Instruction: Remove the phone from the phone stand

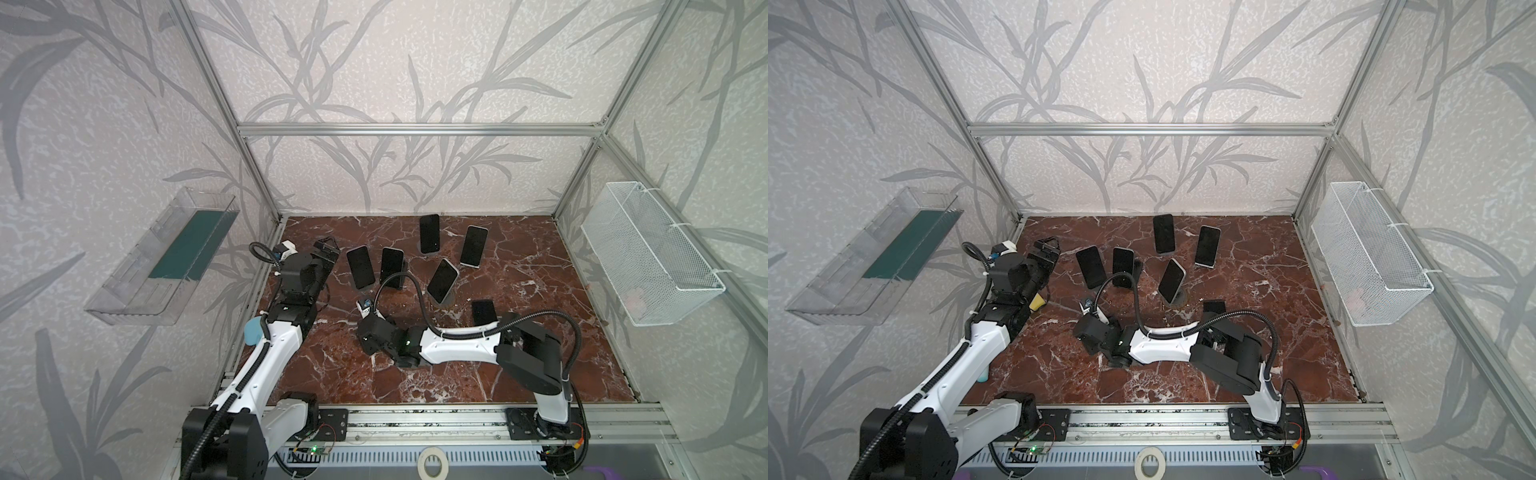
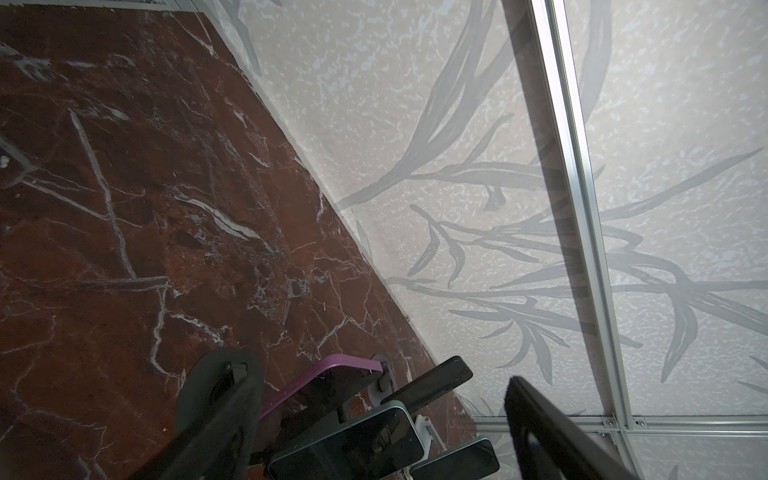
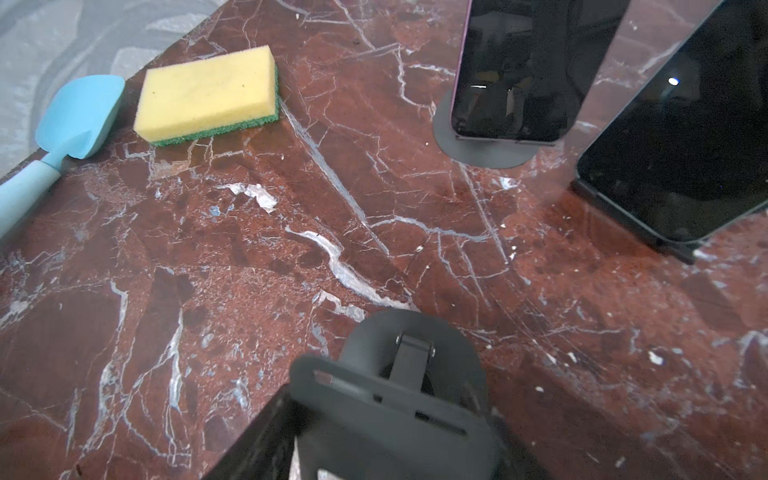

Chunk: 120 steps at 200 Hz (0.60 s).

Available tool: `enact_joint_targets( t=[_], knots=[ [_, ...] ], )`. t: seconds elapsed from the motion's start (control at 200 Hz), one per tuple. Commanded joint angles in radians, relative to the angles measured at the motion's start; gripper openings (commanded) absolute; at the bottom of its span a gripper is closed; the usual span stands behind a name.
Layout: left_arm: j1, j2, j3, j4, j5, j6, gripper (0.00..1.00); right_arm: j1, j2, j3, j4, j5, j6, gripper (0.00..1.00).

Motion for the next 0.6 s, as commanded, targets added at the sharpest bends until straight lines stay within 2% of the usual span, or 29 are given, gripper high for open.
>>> enact_joint_targets(
  t=[0.0,0.175,0.285,0.465,0.595],
  knots=[
    [0.002,0.003,0.033,0.008,0.007,0.000,0.92,0.008,-0.083,-0.028,0.054,0.034,-0.048,0.61],
    [0.001,0.011,0.032,0.003,0.005,-0.001,0.92,0.012,-0.147,-0.082,0.066,0.012,-0.051,0.60],
    [0.001,0.018,0.034,0.006,0.013,-0.003,0.92,0.004,-0.127,-0.075,0.032,0.018,-0.040,0.60],
    [0.000,0.026,0.035,0.006,0.012,0.000,0.92,-0.002,-0.084,0.004,-0.091,0.053,0.035,0.79],
    [0.000,0.020,0.036,0.008,0.019,-0.003,0.92,0.017,-0.034,0.101,-0.190,0.088,0.118,0.87]
  ],
)
